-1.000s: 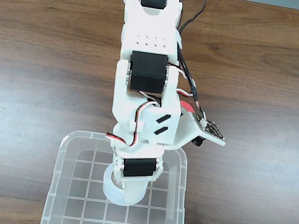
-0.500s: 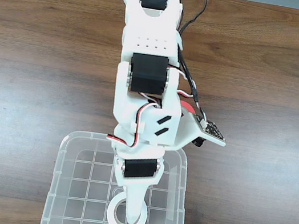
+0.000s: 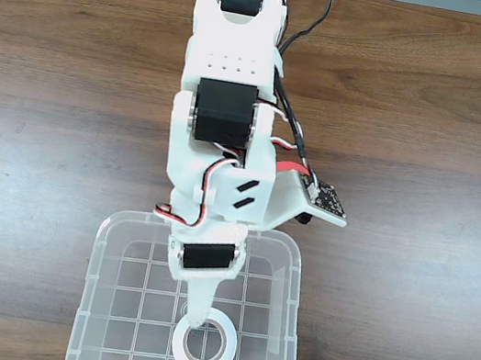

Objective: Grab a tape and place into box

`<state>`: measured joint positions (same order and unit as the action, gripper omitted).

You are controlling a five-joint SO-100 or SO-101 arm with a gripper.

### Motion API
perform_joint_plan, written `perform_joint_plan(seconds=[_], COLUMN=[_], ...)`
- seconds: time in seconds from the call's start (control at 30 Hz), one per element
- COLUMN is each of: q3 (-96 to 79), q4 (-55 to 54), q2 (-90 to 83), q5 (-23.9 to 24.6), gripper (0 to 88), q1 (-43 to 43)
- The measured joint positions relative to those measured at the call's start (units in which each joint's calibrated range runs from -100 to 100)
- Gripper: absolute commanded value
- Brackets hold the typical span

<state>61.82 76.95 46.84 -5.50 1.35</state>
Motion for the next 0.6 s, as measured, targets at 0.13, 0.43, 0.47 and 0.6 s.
perform_joint_plan(seconds=[0.13,0.43,0.47,0.6], q3=[0.18,0.18,0.18,-1.71], q4=[5.17,20.08,20.76,22.03], q2=[-0.92,-14.82,-16.83,-25.20], q5=[0.21,1.25,1.36,1.36], gripper=[2.3,1.7,1.7,1.7], q1=[-0.60,-0.68,-0.68,-1.73])
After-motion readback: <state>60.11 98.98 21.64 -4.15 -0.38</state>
